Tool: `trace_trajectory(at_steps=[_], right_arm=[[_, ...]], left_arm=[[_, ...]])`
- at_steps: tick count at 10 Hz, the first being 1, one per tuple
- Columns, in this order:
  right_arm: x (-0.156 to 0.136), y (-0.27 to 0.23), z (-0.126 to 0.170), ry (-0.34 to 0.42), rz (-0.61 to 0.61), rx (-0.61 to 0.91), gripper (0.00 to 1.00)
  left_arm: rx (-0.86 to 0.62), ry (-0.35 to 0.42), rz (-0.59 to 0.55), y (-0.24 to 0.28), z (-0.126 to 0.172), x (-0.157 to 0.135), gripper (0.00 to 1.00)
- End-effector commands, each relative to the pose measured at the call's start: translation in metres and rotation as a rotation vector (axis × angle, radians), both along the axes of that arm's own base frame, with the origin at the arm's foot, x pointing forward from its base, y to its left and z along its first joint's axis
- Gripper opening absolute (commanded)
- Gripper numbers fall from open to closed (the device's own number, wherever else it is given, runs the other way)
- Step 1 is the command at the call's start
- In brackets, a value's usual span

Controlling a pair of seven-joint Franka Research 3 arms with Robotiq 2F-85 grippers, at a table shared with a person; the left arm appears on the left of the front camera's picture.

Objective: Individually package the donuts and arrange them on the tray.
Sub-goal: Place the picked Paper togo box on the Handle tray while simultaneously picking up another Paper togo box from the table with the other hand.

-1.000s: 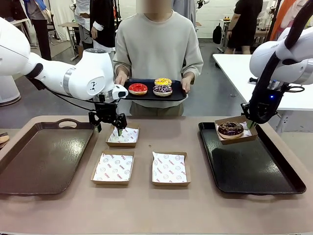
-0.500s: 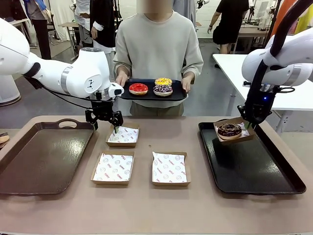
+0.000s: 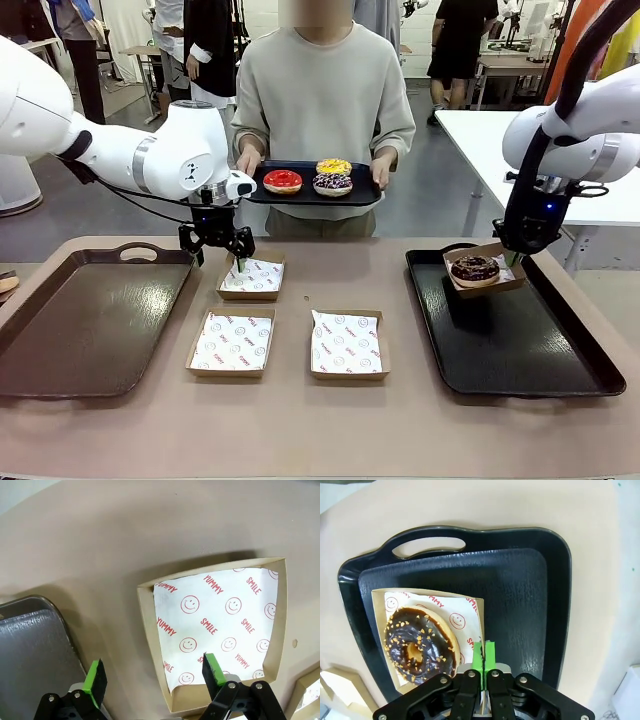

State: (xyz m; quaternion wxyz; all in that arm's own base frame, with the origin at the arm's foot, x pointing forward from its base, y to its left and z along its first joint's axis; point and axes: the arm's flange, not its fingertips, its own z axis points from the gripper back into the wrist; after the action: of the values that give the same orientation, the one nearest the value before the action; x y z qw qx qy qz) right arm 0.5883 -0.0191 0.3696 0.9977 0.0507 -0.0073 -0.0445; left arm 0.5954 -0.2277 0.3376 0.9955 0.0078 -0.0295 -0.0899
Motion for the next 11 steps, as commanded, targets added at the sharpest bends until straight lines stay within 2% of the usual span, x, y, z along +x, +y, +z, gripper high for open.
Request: trace_trajectory(at_steps=[1,7,9,10,11], right_arm=[[0.007,-0.004,-0.006,-0.005,0.023,0.038,0.01],[0.01,0.002,-0.018,0.002,0.032,0.032,0.01],[0.01,0.002,-0.019,0.008,0.032,0.035,0.01],[0.011,0.003,-0.02,0.01,0.035,0.039,0.01],[0.011,0.004,-0.02,0.014,0.037,0.047,0.48]], left_arm=[[0.004,0.019,0.037,-0.008,-0.001,0.01,1.0],[-0.027,0.012,0.078,-0.009,-0.002,0.012,1.0],[-0.037,0.033,0.085,-0.01,-0.005,0.013,1.0],[-0.04,0.036,0.078,-0.009,-0.007,0.014,0.94],[-0.045,0.043,0.082,-0.008,-0.006,0.014,0.43]])
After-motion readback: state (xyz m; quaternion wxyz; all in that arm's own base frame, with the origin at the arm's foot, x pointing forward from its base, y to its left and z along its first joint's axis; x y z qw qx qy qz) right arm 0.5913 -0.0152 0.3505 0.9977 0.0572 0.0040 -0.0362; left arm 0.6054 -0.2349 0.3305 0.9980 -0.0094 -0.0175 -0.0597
